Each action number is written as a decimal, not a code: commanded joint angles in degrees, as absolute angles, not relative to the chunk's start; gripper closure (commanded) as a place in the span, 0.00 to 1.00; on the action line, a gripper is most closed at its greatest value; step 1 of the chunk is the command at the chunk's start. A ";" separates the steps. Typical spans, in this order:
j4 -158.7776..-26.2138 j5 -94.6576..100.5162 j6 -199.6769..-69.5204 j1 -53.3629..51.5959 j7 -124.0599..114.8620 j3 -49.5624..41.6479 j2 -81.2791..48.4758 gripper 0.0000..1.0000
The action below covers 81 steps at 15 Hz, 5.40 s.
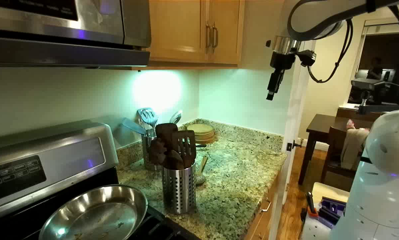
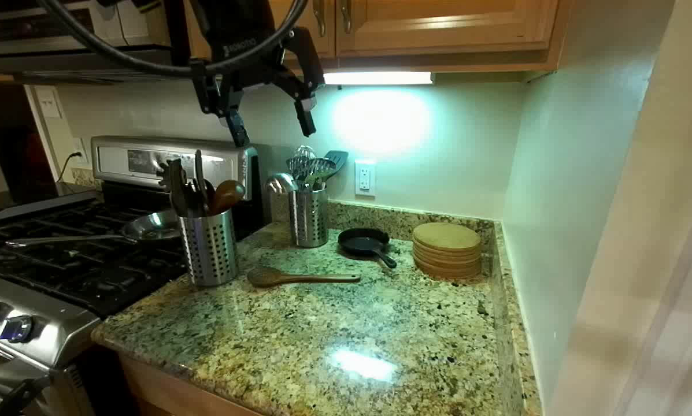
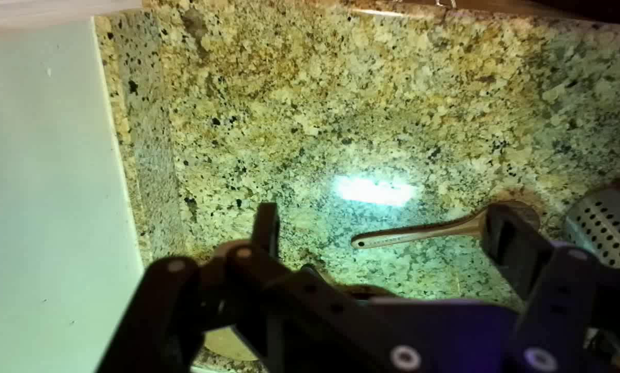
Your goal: Pick the wooden spoon on the counter and put it in the utensil holder
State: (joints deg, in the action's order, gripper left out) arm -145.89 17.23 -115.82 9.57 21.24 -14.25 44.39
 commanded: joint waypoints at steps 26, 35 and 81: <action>-143.65 -0.85 -116.75 2.84 5.42 -4.11 26.48 0.00; -144.70 -10.62 -125.27 2.50 -19.56 2.49 20.33 0.00; -146.37 -4.09 -166.96 -5.83 -79.29 0.30 -10.15 0.00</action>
